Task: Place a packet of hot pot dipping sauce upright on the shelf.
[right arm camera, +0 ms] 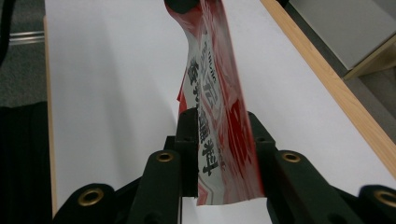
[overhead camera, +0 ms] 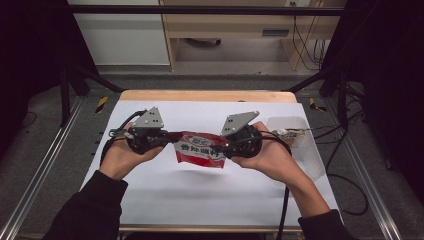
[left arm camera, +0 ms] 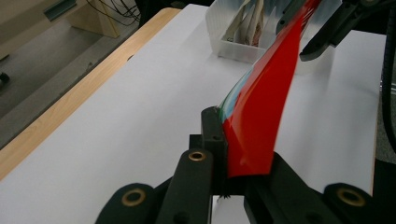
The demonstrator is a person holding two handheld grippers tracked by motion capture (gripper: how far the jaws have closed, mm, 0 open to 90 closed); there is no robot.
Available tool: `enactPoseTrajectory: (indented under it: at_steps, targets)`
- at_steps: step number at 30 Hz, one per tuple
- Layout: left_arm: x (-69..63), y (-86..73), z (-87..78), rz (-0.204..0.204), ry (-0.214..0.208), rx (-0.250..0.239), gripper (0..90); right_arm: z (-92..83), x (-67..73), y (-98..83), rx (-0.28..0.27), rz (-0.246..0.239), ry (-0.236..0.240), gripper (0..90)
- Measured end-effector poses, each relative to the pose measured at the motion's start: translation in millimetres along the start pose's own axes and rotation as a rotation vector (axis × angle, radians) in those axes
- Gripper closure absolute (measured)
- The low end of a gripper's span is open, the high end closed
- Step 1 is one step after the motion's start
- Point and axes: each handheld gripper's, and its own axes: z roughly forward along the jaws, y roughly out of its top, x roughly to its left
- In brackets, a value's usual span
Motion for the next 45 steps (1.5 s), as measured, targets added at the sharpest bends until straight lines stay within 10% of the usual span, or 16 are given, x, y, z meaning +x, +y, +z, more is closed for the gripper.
enactPoseTrajectory:
  at_steps: [21, 35, 45]
  targets:
    - [-2.3, -4.4, 7.9, -0.005, -0.010, 0.002, 88.3, 6.0, -0.5, 5.2, 0.085, -0.063, -0.011, 89.4]
    - [-0.8, -29.2, 0.0, -0.101, 0.025, -0.120, 32.6, -2.5, -9.4, 4.9, 0.107, -0.073, -0.022, 89.6]
    - [-5.5, -71.7, -1.2, -0.161, 0.094, -0.068, 14.3, -23.0, -16.9, 1.8, 0.083, -0.040, -0.036, 89.6]
